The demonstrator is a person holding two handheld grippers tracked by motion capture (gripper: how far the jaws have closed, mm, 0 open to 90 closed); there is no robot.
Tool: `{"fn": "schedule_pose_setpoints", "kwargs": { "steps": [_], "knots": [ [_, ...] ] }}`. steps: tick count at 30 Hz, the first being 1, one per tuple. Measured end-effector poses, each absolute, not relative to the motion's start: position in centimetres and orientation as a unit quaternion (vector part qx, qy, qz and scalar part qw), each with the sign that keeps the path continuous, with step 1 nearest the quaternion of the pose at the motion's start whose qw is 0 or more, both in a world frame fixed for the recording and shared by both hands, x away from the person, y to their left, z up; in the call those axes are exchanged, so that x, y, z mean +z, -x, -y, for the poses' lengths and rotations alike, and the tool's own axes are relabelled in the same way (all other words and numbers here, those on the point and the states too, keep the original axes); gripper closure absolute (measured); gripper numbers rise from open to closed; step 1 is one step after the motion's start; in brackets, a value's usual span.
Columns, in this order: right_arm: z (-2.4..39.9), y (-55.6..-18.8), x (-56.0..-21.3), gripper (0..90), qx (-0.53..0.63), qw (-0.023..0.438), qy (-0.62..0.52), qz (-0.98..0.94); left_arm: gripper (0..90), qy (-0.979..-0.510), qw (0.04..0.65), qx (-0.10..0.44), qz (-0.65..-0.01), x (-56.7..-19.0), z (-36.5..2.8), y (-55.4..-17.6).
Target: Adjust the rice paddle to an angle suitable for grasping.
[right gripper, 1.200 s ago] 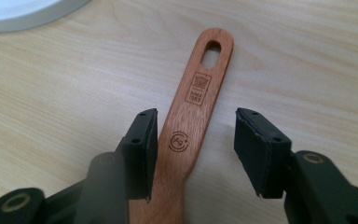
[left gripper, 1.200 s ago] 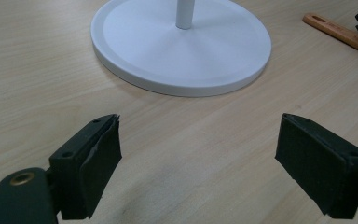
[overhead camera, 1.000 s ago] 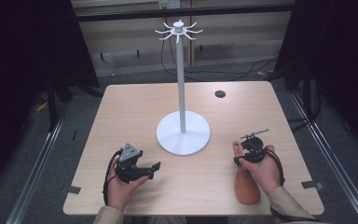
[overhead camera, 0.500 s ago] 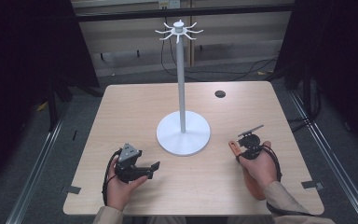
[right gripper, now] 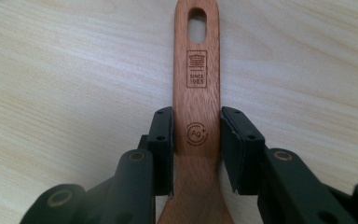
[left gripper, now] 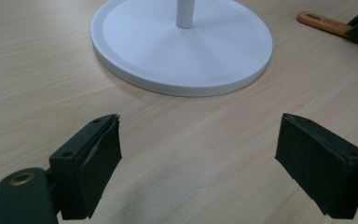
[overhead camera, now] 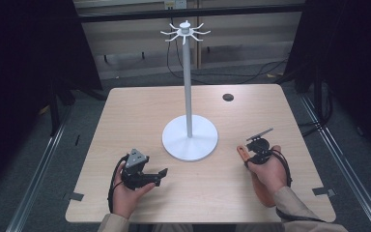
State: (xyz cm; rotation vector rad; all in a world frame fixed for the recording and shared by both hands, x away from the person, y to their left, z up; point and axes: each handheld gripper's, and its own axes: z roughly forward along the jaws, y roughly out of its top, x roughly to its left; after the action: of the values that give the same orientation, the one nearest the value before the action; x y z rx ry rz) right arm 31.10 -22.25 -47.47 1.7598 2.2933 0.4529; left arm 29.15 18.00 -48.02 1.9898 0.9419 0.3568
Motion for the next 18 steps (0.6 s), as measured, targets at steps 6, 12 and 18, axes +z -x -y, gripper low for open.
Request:
{"fn": "schedule_pose_setpoints", "kwargs": {
  "steps": [6, 12, 18],
  "knots": [
    [23.0, -30.4, -47.6, 66.8, 0.193, 0.099, -0.605, -0.766, 13.8, -0.801, 0.441, 0.144, -0.377, -48.0, -18.0, -29.2],
    [23.4, -30.5, -47.8, 66.3, 0.196, 0.107, -0.599, -0.769, 13.8, -0.803, 0.438, 0.143, -0.378, -48.1, -17.9, -29.2],
    [23.3, -31.2, -47.9, 60.6, 0.202, 0.113, -0.598, -0.767, 13.8, -0.804, 0.437, 0.142, -0.376, -48.1, -17.8, -29.2]
  ]
}}
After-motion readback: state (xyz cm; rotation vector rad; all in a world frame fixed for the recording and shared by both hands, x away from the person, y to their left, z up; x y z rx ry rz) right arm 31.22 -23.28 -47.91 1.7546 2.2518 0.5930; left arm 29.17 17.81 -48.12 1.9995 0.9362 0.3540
